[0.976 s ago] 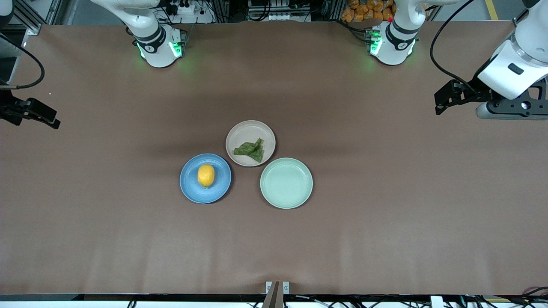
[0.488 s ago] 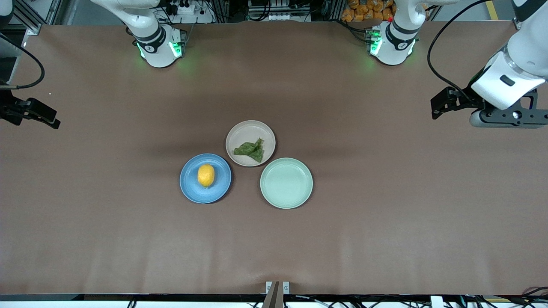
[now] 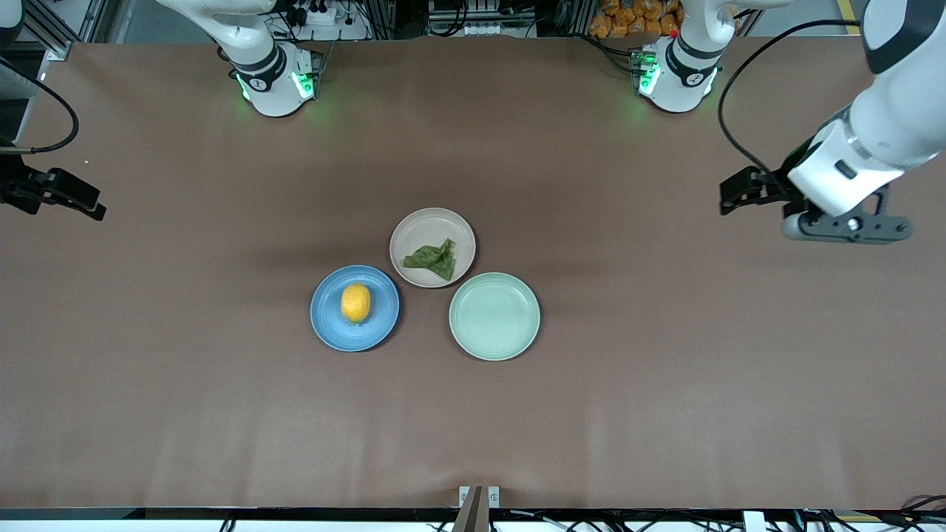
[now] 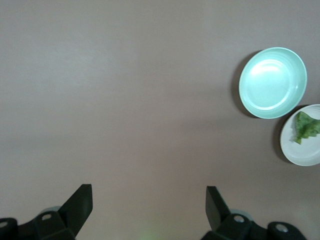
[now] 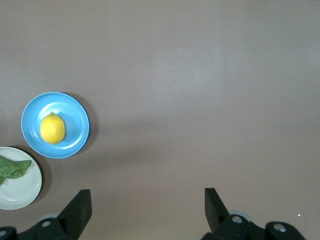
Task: Pick lemon and lettuce from blue and beige plates
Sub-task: 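Move the left gripper to the lettuce while the right gripper approaches the lemon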
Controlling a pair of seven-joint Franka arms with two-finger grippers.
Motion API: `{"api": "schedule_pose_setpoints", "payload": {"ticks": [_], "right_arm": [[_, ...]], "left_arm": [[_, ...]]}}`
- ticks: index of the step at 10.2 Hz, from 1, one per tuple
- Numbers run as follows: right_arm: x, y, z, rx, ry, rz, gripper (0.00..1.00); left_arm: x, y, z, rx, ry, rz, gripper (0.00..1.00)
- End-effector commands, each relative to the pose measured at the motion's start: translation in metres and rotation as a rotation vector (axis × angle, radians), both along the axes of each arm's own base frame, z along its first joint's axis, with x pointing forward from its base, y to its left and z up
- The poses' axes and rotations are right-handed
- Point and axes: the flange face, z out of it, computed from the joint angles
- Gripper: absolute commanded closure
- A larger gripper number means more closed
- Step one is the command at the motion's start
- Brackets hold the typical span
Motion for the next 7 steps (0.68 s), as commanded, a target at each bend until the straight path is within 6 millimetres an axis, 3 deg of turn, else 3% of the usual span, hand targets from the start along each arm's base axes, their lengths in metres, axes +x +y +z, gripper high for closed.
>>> {"api": "schedule_pose_setpoints", "payload": {"ticks": [1,4,7], "right_arm": [[-0.007,-0.001,0.0,-0.006,0.01,-0.011,0.0],[-0.008,0.0,-0.004,0.0,0.035,-0.001,0.0],[-0.005,-0.002,-0.009,-0.01,0.042,0.002,0.0]], "left_arm": [[0.015,-0.018,-0.022,-0.036,0.004,-0.018,0.0],[0.017,-0.086,-0.072,-0.006,0.062,0.04,0.0],[0.02,-0.14,-0.107,-0.006,0.042,0.102,0.0]]}}
